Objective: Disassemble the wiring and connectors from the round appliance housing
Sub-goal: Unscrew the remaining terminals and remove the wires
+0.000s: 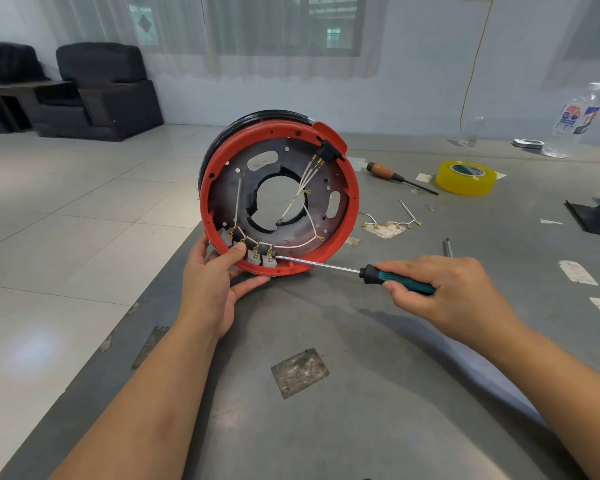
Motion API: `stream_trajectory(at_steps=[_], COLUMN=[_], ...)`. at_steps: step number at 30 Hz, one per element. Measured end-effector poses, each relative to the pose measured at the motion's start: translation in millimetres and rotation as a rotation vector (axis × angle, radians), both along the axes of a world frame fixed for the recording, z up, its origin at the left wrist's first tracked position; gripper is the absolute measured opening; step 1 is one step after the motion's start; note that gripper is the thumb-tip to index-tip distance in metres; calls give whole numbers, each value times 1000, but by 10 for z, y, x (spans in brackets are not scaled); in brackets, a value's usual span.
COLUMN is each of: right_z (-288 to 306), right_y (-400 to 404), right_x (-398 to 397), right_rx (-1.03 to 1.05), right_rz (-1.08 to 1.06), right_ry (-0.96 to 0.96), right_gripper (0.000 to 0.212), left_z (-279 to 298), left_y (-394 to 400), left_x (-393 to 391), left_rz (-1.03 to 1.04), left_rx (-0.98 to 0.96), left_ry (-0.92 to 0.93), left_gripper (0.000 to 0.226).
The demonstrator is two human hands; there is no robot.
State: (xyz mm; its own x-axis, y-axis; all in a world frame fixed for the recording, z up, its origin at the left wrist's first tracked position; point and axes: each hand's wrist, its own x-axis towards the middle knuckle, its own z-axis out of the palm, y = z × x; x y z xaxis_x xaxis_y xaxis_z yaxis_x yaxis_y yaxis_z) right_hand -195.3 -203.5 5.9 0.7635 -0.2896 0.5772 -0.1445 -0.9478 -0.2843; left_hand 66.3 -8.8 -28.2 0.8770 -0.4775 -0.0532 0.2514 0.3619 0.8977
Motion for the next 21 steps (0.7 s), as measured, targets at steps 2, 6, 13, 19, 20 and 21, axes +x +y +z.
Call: stream_trajectory(at_steps=[2, 6, 13, 19, 20, 21], right_z=[-1, 6, 18, 10, 5, -2], right_y=[-9, -15, -11, -30, -33, -38], right_x=[-1, -7, -14, -22, -20, -21], right_rx=[-17, -28, -69, -129, -133, -136], right_rz=[-2, 29, 50, 53, 52, 52], right_ry=[7, 4, -17, -30, -34, -40], right_gripper=[30, 31, 31, 32, 31, 31], left_z=[-2, -3, -7, -6, -6, -4], left_y=[4, -1, 2, -3, -3, -4], left_x=[0, 2, 10, 14, 13, 12], left_rz=[-5, -15, -15, -9, -9, -10], left_rx=[5, 15, 19, 19, 18, 17], left_ry=[-15, -15, -14, -12, -11, -9], left_gripper=[45, 42, 37, 41, 42, 42])
